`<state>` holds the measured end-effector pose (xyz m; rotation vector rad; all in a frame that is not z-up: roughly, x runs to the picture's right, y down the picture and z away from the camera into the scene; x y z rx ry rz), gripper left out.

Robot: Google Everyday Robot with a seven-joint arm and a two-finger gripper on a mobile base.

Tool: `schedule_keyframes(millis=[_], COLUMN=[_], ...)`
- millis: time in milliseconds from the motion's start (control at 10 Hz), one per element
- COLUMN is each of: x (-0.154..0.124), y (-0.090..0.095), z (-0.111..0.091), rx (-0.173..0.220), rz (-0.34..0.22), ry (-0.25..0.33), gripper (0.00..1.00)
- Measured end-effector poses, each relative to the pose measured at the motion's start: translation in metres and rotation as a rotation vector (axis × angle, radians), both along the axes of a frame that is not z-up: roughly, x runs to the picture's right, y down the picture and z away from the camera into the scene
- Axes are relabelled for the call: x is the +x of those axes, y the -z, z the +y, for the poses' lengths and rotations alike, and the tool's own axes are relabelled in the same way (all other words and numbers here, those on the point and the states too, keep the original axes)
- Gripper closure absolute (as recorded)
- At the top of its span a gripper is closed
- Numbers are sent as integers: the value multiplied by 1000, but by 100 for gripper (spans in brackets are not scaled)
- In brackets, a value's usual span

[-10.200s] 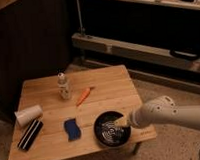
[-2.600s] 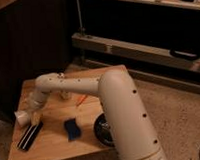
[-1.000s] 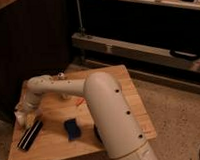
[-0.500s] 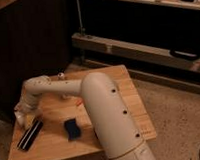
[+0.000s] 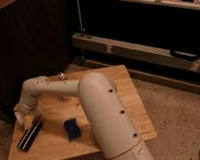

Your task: Pick up the ceramic cup

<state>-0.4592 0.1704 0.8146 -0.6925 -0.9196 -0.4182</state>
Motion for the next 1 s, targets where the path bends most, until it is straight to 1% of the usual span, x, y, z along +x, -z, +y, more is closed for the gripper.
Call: schedule_keyframes(millis=[100, 200, 400, 500, 600, 1000], x=[-2, -3, -6, -5, -3, 4], y=[1, 1, 2, 1, 0, -3], z=[1, 2, 5, 5, 6, 6], rx=[-1, -2, -5, -7, -13, -15], rz=[-4, -6, -10, -9, -4, 8], ry=[6, 11, 20, 21, 24, 29], gripper=[22, 28, 50, 55, 57, 57])
